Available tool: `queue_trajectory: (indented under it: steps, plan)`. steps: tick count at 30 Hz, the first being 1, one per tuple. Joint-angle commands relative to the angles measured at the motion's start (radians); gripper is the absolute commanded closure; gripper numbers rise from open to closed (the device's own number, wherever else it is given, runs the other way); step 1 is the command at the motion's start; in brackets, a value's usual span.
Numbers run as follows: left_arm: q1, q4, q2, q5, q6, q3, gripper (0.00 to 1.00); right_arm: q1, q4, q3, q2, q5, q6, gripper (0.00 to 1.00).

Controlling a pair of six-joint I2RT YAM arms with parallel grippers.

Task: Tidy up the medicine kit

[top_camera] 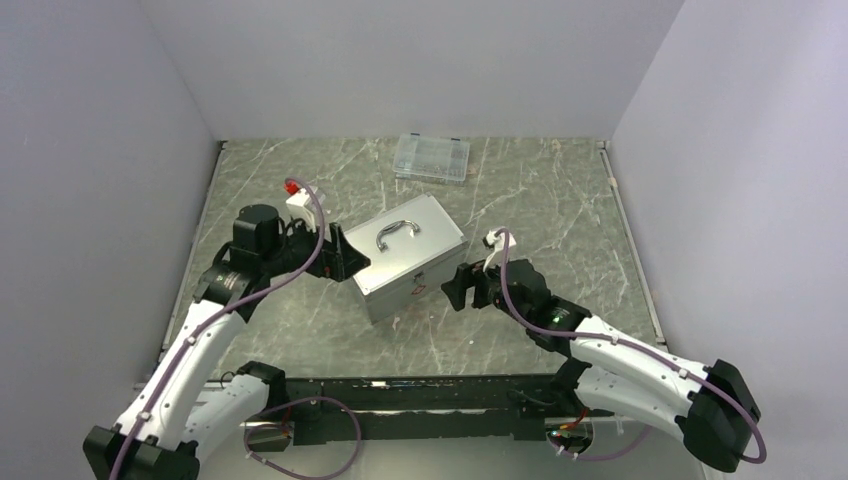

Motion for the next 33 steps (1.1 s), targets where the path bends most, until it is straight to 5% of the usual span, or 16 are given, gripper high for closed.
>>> queue_trajectory:
  steps: [1,4,17,27,33]
  plan:
    - [-0.004,-0.097,-0.074,-0.128,0.055,0.059,0.01,-0.006,-0.182,0.093,-0.018,0.157,0.02,0.11]
    - [-0.004,-0.139,-0.134,-0.21,0.068,0.058,0.01,-0.005,-0.271,0.137,-0.032,0.225,0.028,0.0]
    - [-0.004,-0.205,-0.358,-0.438,0.041,-0.037,0.01,-0.006,-0.607,0.365,-0.11,0.447,0.035,0.0]
    - [-0.004,-0.217,-0.454,-0.515,0.002,-0.103,0.01,-0.006,-0.731,0.439,-0.053,0.655,0.16,0.0]
    - [-0.004,-0.198,-0.455,-0.505,0.01,-0.112,0.01,-0.007,-0.714,0.415,-0.061,0.652,0.164,0.0]
